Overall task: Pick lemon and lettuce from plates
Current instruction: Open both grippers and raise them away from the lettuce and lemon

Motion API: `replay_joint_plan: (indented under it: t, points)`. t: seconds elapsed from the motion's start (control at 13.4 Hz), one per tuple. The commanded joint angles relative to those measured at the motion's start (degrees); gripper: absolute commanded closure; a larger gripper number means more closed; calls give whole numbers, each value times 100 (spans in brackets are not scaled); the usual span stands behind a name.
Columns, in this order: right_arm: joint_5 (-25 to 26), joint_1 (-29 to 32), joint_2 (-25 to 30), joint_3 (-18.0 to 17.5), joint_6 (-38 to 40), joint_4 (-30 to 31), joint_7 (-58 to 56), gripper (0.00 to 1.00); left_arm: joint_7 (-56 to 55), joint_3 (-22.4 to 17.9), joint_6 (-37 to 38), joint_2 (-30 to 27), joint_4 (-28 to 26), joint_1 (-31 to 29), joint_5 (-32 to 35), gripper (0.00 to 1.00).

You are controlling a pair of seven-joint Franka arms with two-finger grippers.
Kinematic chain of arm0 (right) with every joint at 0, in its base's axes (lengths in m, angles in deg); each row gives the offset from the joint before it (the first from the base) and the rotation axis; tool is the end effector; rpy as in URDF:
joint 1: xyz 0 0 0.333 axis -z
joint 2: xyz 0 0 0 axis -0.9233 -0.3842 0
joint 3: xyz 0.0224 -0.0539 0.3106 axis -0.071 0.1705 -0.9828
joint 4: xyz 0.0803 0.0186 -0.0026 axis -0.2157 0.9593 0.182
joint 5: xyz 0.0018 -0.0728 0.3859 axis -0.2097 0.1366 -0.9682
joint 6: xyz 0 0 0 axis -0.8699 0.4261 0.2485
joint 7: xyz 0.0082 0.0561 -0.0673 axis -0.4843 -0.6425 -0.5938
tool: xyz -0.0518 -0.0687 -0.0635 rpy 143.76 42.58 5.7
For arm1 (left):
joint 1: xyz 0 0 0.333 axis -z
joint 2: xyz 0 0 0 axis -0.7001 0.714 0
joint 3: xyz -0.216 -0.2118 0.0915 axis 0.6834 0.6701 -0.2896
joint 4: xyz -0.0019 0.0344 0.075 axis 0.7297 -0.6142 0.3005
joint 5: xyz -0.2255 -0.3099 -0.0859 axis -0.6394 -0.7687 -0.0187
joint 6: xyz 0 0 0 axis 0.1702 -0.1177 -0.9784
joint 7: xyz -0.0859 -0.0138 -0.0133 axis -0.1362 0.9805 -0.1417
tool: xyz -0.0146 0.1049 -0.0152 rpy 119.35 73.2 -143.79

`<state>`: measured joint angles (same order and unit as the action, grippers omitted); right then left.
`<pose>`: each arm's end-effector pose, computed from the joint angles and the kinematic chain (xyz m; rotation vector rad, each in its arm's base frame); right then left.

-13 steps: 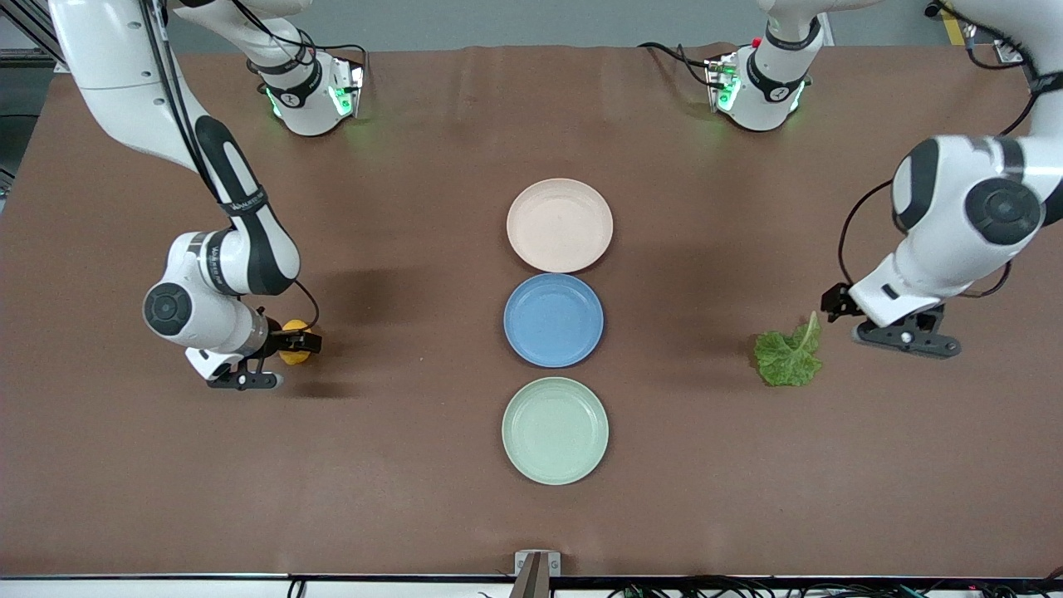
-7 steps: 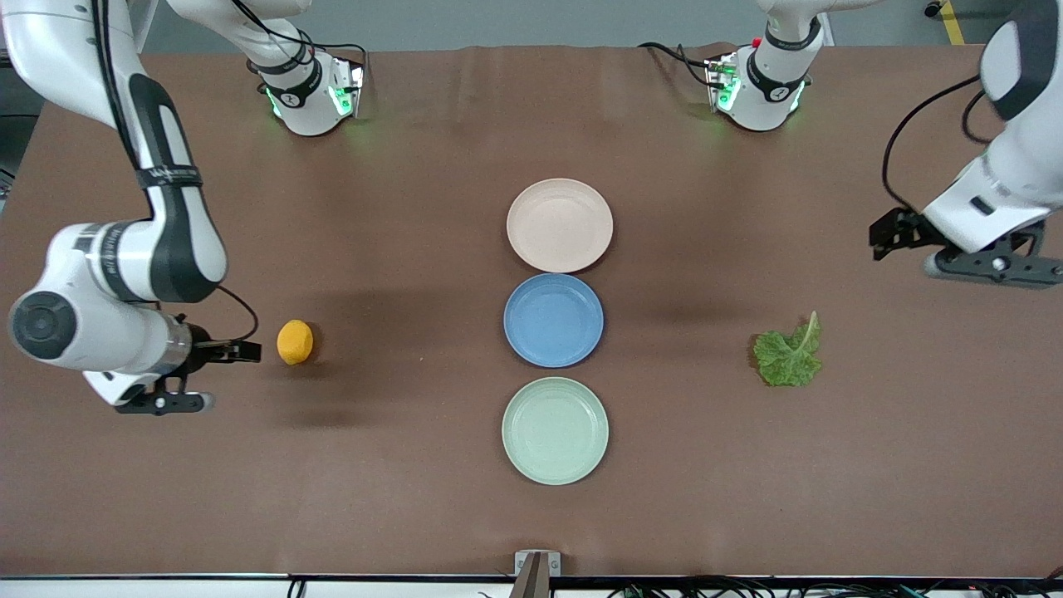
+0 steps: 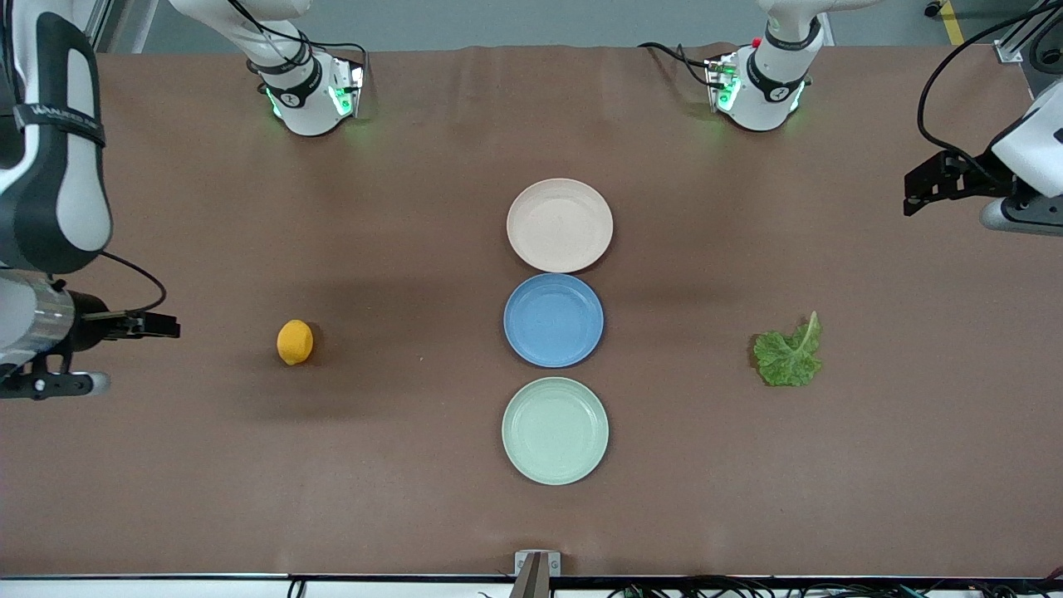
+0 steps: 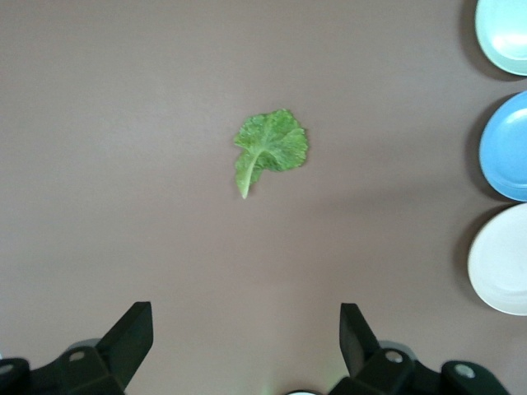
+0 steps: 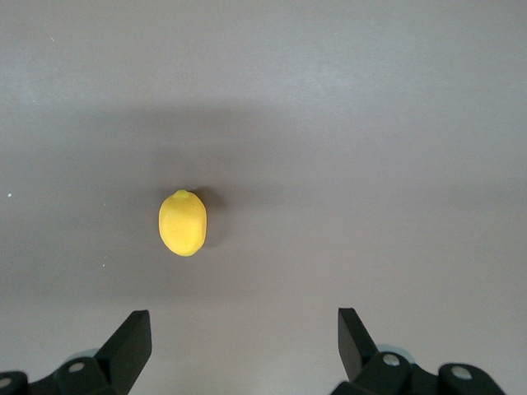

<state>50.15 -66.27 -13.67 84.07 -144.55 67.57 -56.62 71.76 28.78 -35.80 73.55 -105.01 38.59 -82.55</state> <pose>0.6649 -0.0497 0.4814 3.1173 0.0307 -0.2606 0.5450 -0.0401 0.6432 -3.0989 0.2642 0.0651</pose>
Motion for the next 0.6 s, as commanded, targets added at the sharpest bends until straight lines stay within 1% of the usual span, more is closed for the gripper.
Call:
replay_joint_plan:
  t: [0.0, 0.15, 0.37, 0.45, 0.52]
  points:
    - [64, 62, 6, -49, 264, -285, -19, 0, -113, -54, 105, -564, -438, 127, -211, 0]
    - [-58, 44, 58, -66, 317, -294, -10, 0, -437, -177, 96, -907, -799, 329, -282, 0]
    - [3, 18, 330, -84, 712, -233, -10, 0, -562, -186, -17, -1224, -1204, 348, -370, 0]
    - [-24, 26, 401, -84, 739, -154, -2, 0, -553, -195, -131, -1294, -1275, 348, -361, 0]
    - [-24, 0, 610, -84, 669, 125, 7, 0, -544, -213, -237, -1295, -1310, 295, -361, 0]
